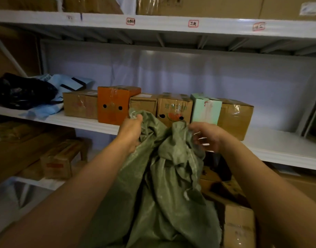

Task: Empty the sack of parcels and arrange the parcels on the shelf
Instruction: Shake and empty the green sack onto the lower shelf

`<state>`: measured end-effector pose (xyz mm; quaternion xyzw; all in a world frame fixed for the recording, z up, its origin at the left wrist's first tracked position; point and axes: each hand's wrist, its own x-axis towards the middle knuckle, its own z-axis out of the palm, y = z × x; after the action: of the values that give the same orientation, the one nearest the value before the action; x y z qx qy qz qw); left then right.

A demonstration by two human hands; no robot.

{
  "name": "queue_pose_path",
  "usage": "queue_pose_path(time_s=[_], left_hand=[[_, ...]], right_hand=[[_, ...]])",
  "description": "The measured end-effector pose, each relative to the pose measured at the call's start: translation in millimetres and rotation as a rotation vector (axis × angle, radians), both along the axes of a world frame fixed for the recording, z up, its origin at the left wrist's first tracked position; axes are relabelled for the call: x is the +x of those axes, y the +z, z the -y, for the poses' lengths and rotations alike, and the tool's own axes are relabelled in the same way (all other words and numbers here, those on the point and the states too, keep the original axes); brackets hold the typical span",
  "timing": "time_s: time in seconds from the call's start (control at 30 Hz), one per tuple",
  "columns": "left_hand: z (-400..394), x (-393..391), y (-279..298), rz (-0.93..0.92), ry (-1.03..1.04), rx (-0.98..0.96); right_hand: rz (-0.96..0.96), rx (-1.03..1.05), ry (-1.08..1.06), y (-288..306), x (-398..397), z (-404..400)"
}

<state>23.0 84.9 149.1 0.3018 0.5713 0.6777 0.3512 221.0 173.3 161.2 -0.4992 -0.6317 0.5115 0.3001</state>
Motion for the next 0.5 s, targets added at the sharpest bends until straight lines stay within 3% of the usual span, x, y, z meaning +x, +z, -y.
queue_pose_path(time_s=[0.1, 0.2, 0.27, 0.4, 0.47, 0.5], left_hand=[[3, 9, -8, -0.228, -0.114, -0.06], [10, 19, -20, -0.218, -0.387, -0.075], [13, 21, -30, -0.255, -0.457, -0.054], [9, 20, -47, -0.753, -0.2, -0.117], [8, 15, -49, -0.719, -0.036, -0.093], [8, 11, -49, -0.644, 0.013, -0.101]], right_hand=[[0.146, 0.178, 0.005, 3, -11, 8], [0.038, 0.105, 0.013, 2, -22, 14], [-0.045, 0.062, 0.012, 2, -28, 13], [-0.347, -0.121, 0.068, 4, -40, 9], [-0.463, -0.149, 0.118, 0, -46, 6], [-0.451, -0.067, 0.129, -3, -47, 4]])
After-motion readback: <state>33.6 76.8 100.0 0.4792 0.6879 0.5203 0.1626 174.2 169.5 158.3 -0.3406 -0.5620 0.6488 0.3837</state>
